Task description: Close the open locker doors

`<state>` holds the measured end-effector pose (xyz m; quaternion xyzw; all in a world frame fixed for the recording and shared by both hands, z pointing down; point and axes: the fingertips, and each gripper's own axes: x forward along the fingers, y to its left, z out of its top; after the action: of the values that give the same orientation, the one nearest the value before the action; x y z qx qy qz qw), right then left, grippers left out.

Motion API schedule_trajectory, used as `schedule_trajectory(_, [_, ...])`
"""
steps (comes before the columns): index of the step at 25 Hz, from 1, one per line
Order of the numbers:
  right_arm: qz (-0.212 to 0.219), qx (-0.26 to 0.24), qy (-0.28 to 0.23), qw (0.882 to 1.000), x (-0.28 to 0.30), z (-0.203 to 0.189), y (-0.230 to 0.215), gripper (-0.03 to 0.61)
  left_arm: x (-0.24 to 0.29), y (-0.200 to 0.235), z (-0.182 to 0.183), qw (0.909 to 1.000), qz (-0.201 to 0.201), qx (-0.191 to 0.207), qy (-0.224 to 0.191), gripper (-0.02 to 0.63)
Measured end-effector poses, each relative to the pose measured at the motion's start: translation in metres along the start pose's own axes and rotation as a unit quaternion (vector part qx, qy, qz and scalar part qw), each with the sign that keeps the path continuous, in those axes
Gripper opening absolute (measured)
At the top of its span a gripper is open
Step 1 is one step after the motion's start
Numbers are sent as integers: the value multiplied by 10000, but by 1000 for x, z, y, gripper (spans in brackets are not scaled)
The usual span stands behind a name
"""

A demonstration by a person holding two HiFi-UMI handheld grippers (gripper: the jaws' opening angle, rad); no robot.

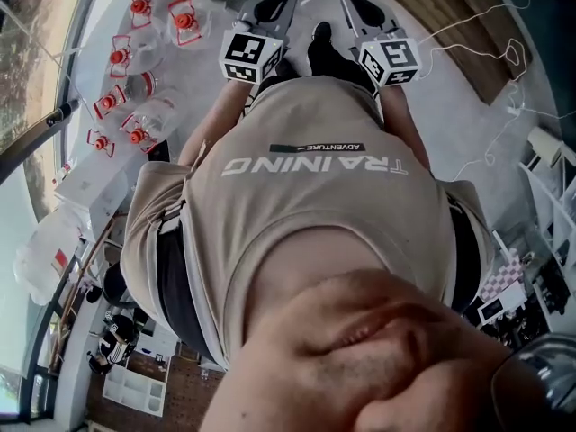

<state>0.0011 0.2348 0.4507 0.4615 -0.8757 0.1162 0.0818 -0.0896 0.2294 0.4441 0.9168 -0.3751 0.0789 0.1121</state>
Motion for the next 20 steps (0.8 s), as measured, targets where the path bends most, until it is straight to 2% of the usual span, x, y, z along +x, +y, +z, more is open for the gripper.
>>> schedule_trajectory(5, [217,-43,-76,9997,29,10,-42,15,30,26,19,9990,433,104,58,0])
schedule_trajectory(8, [376,-436,-107,9983,47,21,-74,15,61,41,34,9979,597,221,68,0])
schedule_trajectory(11, [518,-848,52,9950,68,15,-94,15,92,50,45,9971,709,274,102,0])
schedule_trajectory(15, [884,-635,160,9939,93,5,-111,15,122,59,51,9958,907,-66,-57,0])
schedule_trajectory(20, [1155,-314,118,9927,128,16,-132,15,139,82,55,9925,1221,-76,1,0])
